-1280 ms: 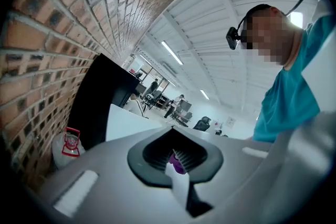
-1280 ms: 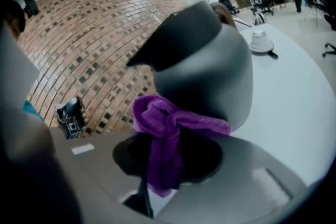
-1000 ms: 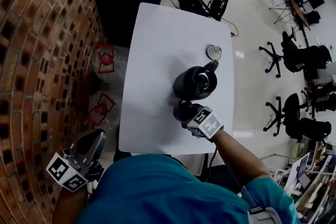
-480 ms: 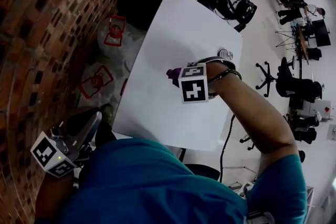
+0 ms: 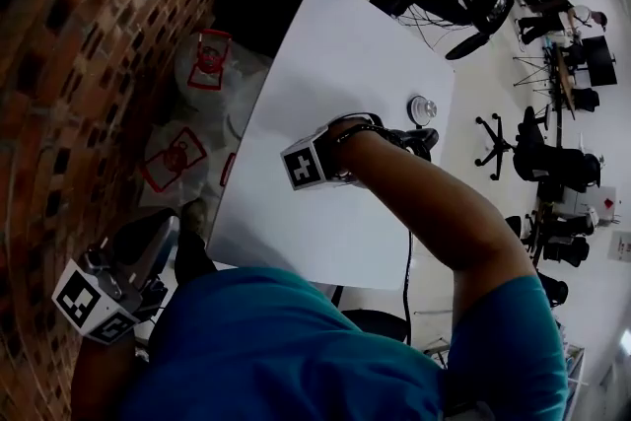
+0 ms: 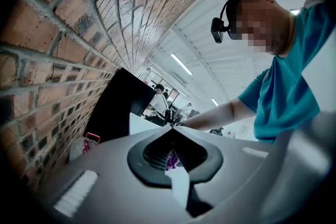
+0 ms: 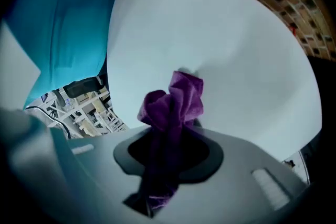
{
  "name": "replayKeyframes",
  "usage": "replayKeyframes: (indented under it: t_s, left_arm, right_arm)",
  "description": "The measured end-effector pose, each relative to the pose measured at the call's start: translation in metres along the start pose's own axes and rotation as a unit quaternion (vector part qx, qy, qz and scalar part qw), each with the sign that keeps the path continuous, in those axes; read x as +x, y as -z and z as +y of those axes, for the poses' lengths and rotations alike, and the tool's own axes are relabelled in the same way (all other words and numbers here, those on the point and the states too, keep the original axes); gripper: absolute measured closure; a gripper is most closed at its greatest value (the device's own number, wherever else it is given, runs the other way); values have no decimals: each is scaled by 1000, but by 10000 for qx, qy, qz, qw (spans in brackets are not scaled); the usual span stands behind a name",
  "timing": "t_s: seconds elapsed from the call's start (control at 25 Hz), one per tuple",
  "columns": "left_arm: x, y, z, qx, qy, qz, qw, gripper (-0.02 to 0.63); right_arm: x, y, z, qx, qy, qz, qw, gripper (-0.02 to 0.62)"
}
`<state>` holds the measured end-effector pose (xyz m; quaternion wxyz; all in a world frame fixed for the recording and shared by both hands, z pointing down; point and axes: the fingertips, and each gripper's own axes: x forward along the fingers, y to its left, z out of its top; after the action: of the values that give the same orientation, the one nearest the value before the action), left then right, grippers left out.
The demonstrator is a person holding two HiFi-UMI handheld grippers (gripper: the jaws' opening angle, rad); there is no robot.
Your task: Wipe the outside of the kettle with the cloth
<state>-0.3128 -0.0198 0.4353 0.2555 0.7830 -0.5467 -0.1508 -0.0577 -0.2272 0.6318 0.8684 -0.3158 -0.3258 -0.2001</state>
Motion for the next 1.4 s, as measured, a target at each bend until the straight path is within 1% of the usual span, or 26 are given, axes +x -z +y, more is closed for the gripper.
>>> replayKeyframes:
  t_s: [0.12,0.2,0.24,0.32,0.4,0.44,0.48,0.56,0.68,0.76,0.88,1.0,1.08,1.16,1.24,1.36,1.4]
  left_arm:
    - [9,1,9,76,5,61,10000,604]
    - [17,0,12,116,26,106,9999,604]
    - [21,-1,13,125,38,119,9998,604]
    - [28,-5,13,141,71,129,9998,604]
    - [34,-8,14,209,104,149,9996,604]
    - [37,-9,14,233,120,166,9995,604]
    - [42,-10,13,224,142,180,9995,604]
    - [53,-14,9,173,194,198,9995,604]
    - [63,-15,7,194,226,202,9994,604]
    - [66,-14,9,206,201,186,9994,604]
    - [63,-10,14,260,90,240,9993,604]
    - [63,-4,16,205,-17,358,9991,604]
    - [63,-3,17,145,-68,405,9991,604]
    - [64,-3,17,126,-100,429,9989,604]
    - [66,-3,16,120,-93,466,9988,604]
    - [75,-1,16,197,12,557,9983,604]
    - [79,0,15,224,52,595,9980,604]
  right_arm:
    - [14,-13,-7,18,-167,-89,9998,500]
    - [17,-18,-12,46,-244,-285,9993,500]
    - [12,-21,-12,70,-260,-477,9985,500]
    - [-12,-22,-12,151,-254,-1056,9940,500]
    - [-44,-12,-14,267,-258,-1598,9865,500]
    - [-56,-1,-17,339,-290,-1728,9839,500]
    - [-64,11,-21,422,-342,-1760,9829,500]
    - [-65,35,-30,616,-521,-1645,9831,500]
    - [-43,51,-39,896,-1034,-1472,9796,500]
    - [-28,45,-43,1036,-1412,-1577,9718,500]
    - [-13,26,-47,1212,-1941,-1915,9544,500]
    - [0,13,-53,1355,-2275,-2184,9392,500]
    - [0,12,-57,1367,-2309,-2450,9317,500]
    - [-12,23,-63,1379,-2247,-2846,9217,500]
    - [-25,46,-67,1442,-2129,-3163,9132,500]
    - [-28,90,-66,1598,-1987,-3288,9093,500]
    - [-27,100,-65,1665,-2002,-3371,9047,500]
